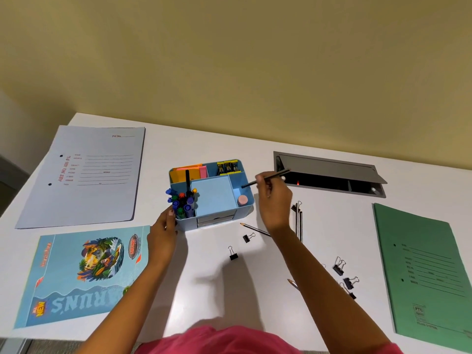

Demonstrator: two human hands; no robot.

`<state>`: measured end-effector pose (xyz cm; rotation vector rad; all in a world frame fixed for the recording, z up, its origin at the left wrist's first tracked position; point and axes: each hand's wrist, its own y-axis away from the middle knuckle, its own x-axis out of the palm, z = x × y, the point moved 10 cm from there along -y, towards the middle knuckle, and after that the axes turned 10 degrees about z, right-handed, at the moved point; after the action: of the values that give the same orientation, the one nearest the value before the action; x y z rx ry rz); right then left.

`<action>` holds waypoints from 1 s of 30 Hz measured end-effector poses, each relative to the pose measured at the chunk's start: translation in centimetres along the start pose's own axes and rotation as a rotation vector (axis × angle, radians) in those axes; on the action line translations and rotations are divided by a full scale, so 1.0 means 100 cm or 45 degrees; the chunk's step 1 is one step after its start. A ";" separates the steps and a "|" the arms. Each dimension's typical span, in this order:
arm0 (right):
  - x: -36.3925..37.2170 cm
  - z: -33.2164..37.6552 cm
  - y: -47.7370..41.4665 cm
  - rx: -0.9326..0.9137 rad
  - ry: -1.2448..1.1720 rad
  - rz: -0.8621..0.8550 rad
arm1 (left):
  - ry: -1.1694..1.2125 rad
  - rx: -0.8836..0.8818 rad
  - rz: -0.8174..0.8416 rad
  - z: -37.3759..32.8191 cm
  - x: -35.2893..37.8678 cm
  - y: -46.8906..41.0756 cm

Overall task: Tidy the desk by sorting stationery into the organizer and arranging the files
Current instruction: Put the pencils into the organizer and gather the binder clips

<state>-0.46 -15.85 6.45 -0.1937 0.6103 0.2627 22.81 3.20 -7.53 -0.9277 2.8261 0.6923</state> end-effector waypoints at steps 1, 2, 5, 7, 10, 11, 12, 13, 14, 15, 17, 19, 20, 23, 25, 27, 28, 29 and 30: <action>0.010 0.001 -0.003 -0.010 0.023 0.055 | 0.002 0.002 0.000 -0.001 0.000 0.001; 0.020 -0.001 -0.006 -0.007 0.042 0.104 | 0.006 0.002 0.002 -0.002 0.000 0.001; 0.040 -0.015 -0.014 0.067 0.094 0.201 | 0.014 -0.002 0.006 -0.003 0.000 0.002; 0.046 -0.021 -0.018 0.091 0.124 0.223 | 0.019 0.000 0.008 -0.003 0.000 0.002; 0.039 -0.025 -0.020 0.094 0.097 0.189 | 0.017 0.003 0.002 -0.002 0.000 0.002; 0.034 -0.028 -0.019 0.111 0.073 0.156 | 0.012 0.003 -0.001 -0.002 0.000 0.002; 0.028 -0.034 -0.018 0.135 0.034 0.111 | 0.006 0.000 -0.001 -0.001 0.000 0.002; 0.021 -0.041 -0.016 0.165 -0.025 0.063 | 0.002 -0.001 0.000 0.000 0.000 0.002; 0.014 -0.049 -0.014 0.193 -0.080 0.013 | 0.000 -0.003 0.000 0.000 0.000 0.001; 0.006 -0.057 -0.010 0.213 -0.102 -0.036 | 0.000 -0.005 0.000 0.001 0.000 0.001; -0.011 -0.075 0.000 0.255 -0.019 -0.109 | -0.002 -0.010 -0.001 0.002 0.000 0.001; -0.028 -0.101 0.010 0.353 0.134 -0.151 | -0.005 -0.006 -0.002 0.002 0.000 0.000; -0.035 -0.118 0.016 0.434 0.209 -0.149 | -0.006 -0.004 -0.002 0.002 -0.001 0.000; -0.043 -0.169 0.036 0.801 0.429 -0.019 | -0.003 -0.003 0.001 0.003 0.000 0.000; -0.044 -0.189 0.051 0.988 0.494 0.079 | -0.004 -0.004 0.000 0.003 0.000 0.000; -0.042 -0.195 0.059 1.022 0.506 0.136 | -0.014 -0.008 0.001 0.002 0.000 0.000; -0.040 -0.195 0.061 1.011 0.515 0.151 | -0.014 -0.011 0.003 0.003 0.000 -0.001; -0.039 -0.196 0.062 0.999 0.529 0.157 | -0.012 -0.010 0.003 0.002 0.000 -0.001; -0.039 -0.197 0.063 0.998 0.538 0.155 | -0.015 -0.009 0.001 0.002 0.000 0.000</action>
<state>-15.98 -15.64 -7.71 0.5593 1.1003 0.0821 22.83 3.28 -7.73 -0.9203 2.8159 0.7055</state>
